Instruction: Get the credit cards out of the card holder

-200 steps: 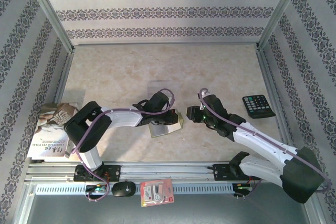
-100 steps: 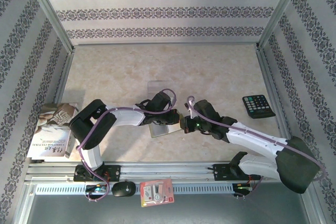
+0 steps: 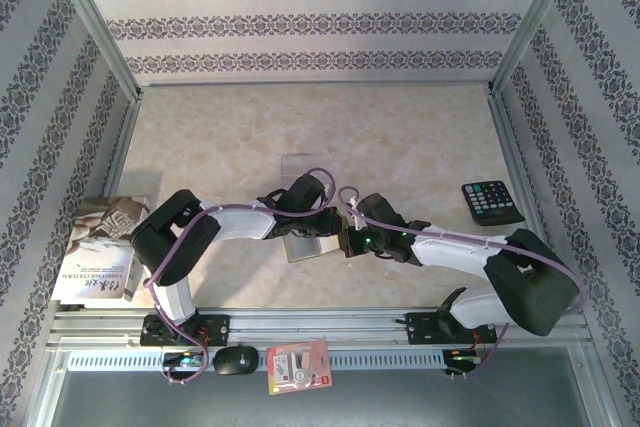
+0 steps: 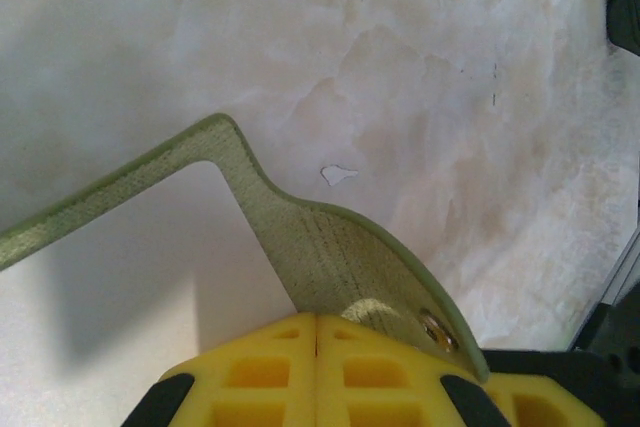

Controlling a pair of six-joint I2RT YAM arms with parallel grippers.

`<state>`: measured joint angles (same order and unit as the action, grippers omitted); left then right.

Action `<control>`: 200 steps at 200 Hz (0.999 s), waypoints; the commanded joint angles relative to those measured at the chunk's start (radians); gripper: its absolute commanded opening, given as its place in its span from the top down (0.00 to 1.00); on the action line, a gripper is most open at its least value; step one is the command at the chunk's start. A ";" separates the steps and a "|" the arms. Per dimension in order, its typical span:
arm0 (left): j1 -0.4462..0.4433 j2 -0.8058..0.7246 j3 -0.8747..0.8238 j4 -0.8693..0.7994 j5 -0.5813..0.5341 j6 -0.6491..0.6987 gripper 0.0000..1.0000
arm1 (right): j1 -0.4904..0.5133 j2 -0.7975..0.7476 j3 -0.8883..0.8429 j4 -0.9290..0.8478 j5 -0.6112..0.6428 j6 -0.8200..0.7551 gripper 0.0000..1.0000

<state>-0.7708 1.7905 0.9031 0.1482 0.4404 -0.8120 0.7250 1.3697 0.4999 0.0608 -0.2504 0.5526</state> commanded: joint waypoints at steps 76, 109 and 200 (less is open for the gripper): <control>0.031 -0.239 -0.052 -0.057 -0.111 0.045 0.79 | 0.010 0.055 -0.032 0.024 0.120 0.042 1.00; 0.038 -0.404 -0.106 -0.231 -0.251 0.116 0.74 | 0.009 0.060 -0.019 0.013 0.127 0.041 0.99; 0.081 -0.582 -0.330 -0.380 -0.338 0.059 0.63 | 0.035 0.094 0.019 0.007 0.131 0.027 0.97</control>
<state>-0.7044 1.2388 0.5854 -0.1596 0.1547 -0.7418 0.7483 1.4429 0.5045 0.0940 -0.1570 0.5800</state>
